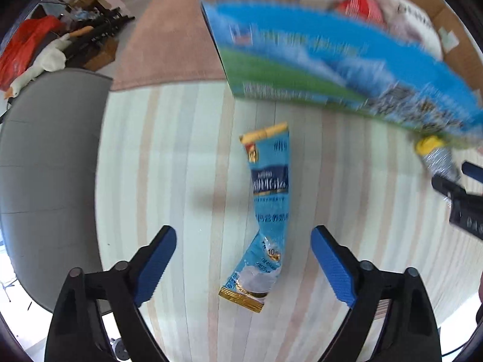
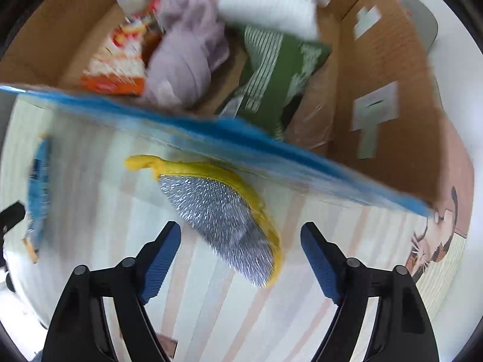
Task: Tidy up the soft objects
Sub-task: 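Grasp the silver sponge with right tool while left tool grasps blue Nestle tube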
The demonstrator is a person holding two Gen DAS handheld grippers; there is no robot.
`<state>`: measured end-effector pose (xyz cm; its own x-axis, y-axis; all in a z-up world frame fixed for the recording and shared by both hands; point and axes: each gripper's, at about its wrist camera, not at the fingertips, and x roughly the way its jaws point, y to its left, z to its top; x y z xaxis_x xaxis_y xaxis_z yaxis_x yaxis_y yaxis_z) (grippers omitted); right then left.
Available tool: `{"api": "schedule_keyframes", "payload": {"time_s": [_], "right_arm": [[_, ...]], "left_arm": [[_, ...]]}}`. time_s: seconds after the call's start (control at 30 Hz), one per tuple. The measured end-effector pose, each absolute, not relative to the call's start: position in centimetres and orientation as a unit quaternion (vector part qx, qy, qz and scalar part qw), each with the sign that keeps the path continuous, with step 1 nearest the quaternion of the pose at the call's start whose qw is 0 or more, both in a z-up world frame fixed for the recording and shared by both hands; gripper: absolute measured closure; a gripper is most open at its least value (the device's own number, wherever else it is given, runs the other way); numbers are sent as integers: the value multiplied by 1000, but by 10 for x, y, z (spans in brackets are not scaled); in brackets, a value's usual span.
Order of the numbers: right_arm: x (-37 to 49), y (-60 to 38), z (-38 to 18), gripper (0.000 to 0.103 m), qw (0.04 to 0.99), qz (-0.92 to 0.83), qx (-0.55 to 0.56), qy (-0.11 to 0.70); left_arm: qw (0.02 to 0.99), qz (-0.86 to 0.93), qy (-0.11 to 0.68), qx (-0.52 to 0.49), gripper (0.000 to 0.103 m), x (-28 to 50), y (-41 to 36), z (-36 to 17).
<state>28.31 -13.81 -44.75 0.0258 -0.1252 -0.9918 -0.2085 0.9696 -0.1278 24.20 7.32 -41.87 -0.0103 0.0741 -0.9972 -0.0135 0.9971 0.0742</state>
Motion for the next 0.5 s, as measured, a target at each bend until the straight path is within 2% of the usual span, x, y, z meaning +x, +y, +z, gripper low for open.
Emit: {"api": "schedule_keyframes", "payload": {"time_s": [0.03,0.07,0.13,0.2,0.43,0.5], "right_arm": [[284,-137,-454,33,702,30,-120,701],[284,-136,-460,42,698,27,-119,706],[282,-136,-465,44,696,21,-110,709],[277,-138,-463,46,691,22,-82,718],[241,-158,-468,45,614,53,151,773],[235,-160,-472,38,595,61,181,781]], "left_arm": [[698,30,715,21,23,241,73,-423],[694,28,719,19,25,239,73,-427],[687,27,726,15,33,237,74,-433],[683,24,730,8,33,235,77,-435],[670,1,742,-30,33,227,87,-436],[663,-7,747,-39,33,224,90,-440]]}}
